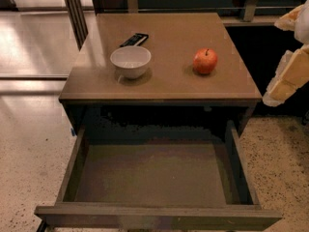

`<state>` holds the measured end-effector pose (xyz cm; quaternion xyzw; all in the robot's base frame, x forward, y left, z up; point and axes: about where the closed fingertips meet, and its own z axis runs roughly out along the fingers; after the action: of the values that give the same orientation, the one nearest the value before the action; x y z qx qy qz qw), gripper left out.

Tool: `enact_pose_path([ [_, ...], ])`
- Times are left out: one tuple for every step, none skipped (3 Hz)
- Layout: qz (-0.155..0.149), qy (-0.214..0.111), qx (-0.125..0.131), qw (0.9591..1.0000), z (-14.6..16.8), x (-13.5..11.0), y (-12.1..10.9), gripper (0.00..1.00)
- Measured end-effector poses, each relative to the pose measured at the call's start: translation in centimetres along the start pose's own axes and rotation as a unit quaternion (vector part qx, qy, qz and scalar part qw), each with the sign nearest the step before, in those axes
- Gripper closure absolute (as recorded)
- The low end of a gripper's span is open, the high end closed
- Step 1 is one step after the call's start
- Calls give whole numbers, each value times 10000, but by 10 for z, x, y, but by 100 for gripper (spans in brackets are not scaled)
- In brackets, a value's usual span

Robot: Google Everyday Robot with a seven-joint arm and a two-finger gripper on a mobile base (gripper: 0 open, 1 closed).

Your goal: Place apple into top drawer

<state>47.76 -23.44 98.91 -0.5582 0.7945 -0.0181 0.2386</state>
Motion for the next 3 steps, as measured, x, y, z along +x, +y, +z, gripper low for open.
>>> enact_pose_path([
  [162, -169, 307, 9993, -1, 4, -27, 0],
  [312, -279, 459, 9981, 3, 7, -54, 0],
  [390, -406, 373, 9977, 15, 3, -80, 0],
])
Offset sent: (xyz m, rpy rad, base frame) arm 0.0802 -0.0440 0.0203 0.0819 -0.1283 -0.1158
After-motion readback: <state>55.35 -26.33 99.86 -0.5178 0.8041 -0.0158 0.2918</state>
